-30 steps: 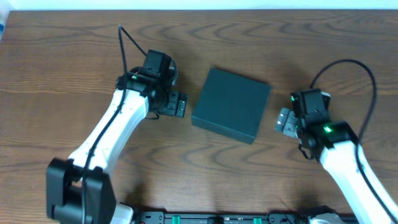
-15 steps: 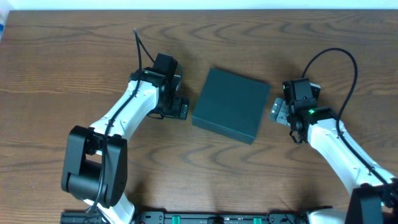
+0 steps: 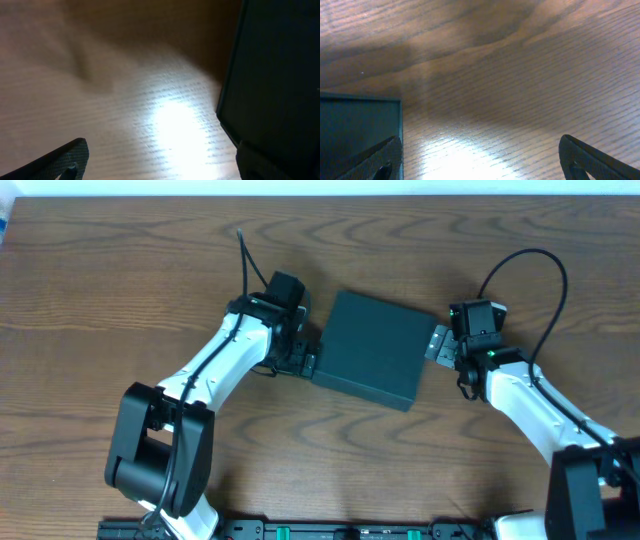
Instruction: Pack container
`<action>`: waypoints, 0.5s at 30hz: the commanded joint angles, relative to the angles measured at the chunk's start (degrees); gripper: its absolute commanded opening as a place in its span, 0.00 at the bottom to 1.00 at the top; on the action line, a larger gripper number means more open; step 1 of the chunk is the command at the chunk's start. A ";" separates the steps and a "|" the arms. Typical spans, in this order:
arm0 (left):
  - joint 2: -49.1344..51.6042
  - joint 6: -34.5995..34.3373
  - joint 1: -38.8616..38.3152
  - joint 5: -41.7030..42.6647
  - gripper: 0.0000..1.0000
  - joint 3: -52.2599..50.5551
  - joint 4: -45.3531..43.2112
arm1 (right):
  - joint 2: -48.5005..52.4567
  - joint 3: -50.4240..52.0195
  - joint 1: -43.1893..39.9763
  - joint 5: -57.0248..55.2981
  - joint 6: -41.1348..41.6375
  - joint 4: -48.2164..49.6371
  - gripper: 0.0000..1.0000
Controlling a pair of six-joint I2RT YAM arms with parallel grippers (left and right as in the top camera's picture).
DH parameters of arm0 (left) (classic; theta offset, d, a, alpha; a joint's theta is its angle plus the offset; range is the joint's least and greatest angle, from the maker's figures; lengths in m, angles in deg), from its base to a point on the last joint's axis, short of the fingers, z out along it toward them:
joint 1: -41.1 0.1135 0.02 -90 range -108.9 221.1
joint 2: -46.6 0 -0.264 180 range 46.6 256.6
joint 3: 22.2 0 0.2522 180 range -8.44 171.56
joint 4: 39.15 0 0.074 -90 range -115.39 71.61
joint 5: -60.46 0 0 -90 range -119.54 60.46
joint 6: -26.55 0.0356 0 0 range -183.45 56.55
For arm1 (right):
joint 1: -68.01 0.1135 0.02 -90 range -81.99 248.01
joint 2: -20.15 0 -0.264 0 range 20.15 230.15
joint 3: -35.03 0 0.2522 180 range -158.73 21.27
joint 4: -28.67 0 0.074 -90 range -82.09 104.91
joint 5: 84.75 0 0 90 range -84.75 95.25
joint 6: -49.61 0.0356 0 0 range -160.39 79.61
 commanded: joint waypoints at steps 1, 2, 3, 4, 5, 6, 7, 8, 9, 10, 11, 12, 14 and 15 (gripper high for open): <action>0.42 -4.00 -1.86 0.28 0.95 0.81 1.36 | 1.46 0.13 -0.48 -0.07 0.81 0.70 0.99; 0.42 -4.94 -2.05 0.26 0.95 0.81 1.84 | 1.62 0.13 -0.48 0.20 0.79 1.18 0.99; 0.39 -6.01 -2.25 0.26 0.95 0.81 2.47 | 1.68 0.13 -0.48 0.35 0.50 1.68 0.99; 0.37 -6.95 -2.36 0.26 0.95 0.81 2.99 | 1.70 0.13 -0.48 0.55 0.02 2.32 0.99; 0.31 -7.52 -2.45 0.28 0.95 0.81 3.50 | 1.70 0.13 -0.48 0.81 -0.24 2.99 0.99; 0.31 -7.52 -2.51 0.26 0.96 0.81 3.78 | 1.70 0.13 -0.48 1.25 -0.26 3.50 0.99; 0.26 -7.58 -2.56 0.26 0.95 0.81 4.04 | 1.70 0.13 -0.48 1.62 -0.26 4.04 0.99; 0.22 -8.13 -2.60 0.28 0.96 0.81 4.37 | 1.70 0.13 -0.48 1.81 -0.26 4.52 0.99; 0.15 -8.92 -2.62 0.31 0.95 0.83 4.79 | 1.70 0.13 -0.48 1.84 -0.26 5.01 0.99; 0.07 -9.46 -2.64 0.31 0.95 0.81 5.31 | 1.70 0.13 -0.48 2.03 -0.26 5.44 0.99; 0.00 -9.84 -2.67 0.35 0.95 0.81 5.55 | 1.70 0.13 -0.48 2.23 -0.26 5.73 0.99; -0.07 -10.08 -2.78 0.37 0.95 0.81 5.86 | 1.70 0.13 -0.48 2.51 -0.24 6.14 0.99; -0.11 -10.16 -3.15 0.35 0.95 0.83 6.10 | 1.70 0.13 -0.48 2.93 -0.24 6.73 0.99; -0.11 -10.27 -3.41 0.35 0.95 0.81 6.19 | 1.70 0.13 -0.48 3.13 -0.24 7.08 0.99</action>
